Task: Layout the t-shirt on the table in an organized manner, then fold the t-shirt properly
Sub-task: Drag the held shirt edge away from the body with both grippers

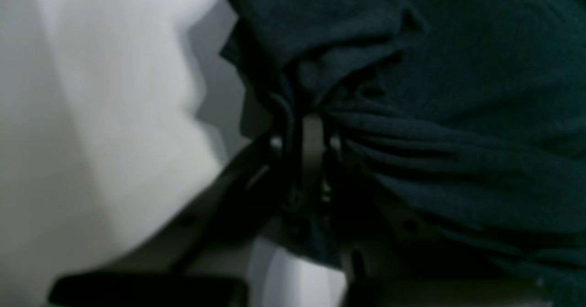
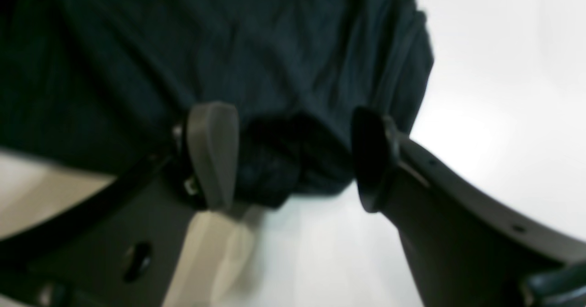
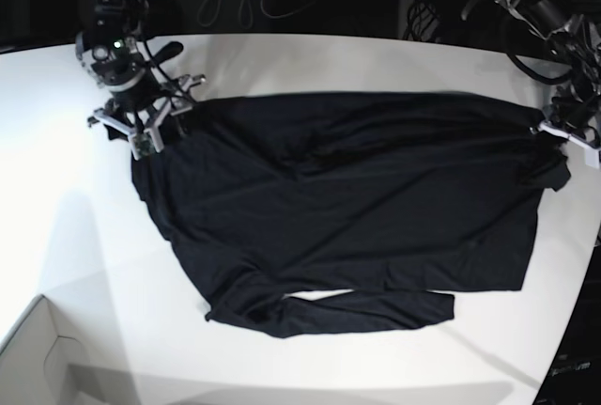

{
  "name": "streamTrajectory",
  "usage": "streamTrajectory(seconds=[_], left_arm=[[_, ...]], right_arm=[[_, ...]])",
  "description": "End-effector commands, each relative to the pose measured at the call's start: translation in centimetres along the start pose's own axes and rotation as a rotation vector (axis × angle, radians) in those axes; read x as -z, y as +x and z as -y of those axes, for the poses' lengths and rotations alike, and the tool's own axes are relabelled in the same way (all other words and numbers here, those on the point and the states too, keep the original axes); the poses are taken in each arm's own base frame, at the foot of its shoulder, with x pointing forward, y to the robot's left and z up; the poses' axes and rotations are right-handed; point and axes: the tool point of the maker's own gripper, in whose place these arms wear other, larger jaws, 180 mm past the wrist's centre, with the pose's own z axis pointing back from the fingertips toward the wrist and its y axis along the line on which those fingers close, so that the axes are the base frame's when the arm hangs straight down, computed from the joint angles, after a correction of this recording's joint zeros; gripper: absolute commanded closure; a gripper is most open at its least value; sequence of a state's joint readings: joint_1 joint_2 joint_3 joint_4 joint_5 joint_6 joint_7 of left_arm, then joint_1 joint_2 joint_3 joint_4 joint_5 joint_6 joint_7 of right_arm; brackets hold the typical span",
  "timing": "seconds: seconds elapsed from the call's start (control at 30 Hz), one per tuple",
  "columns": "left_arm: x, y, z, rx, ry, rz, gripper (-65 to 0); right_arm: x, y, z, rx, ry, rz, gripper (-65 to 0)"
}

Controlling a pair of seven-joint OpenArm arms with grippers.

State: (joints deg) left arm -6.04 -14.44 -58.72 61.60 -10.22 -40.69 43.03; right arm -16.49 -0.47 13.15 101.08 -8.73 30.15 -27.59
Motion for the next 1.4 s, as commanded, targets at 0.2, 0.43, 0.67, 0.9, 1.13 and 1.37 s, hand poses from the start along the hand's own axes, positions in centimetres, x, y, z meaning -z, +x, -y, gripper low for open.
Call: streamTrajectory(seconds=[0.2, 0.43, 0.67, 0.9, 1.13, 1.37], left_arm=[[-0.3, -0.4, -0.8, 0.020, 0.033, -0.043, -0.2], [-0.4, -0.9, -1.1, 0.019, 0.038, -0.054, -0.2], [-0.4, -1.0, -1.1, 0.019, 0.038, -0.056, -0.2], [-0.4, -1.1, -1.1, 0.018, 0.037, -0.057, -0.2], [-0.4, -1.0, -1.1, 0.019, 0.039, -0.057, -0.2], [-1.1, -2.2, -2.1, 0.026, 0.059, -0.083, -0.2]], right_arm=[[-2.1, 1.8, -0.9, -0.057, 0.043, 0.071, -40.0], [-1.4, -1.6, -2.1, -0.025, 0.082, -0.010, -40.0], [0.2, -1.8, -2.1, 0.010, 0.100, 0.023, -39.8], [0.8, -2.6, -2.1, 0.018, 0.113, 0.021, -34.4], [0.3, -3.7, -1.8, 0.003, 0.113, -0.008, 0.0], [-2.2, -4.3, -2.3, -0.027, 0.111, -0.010, 0.0]])
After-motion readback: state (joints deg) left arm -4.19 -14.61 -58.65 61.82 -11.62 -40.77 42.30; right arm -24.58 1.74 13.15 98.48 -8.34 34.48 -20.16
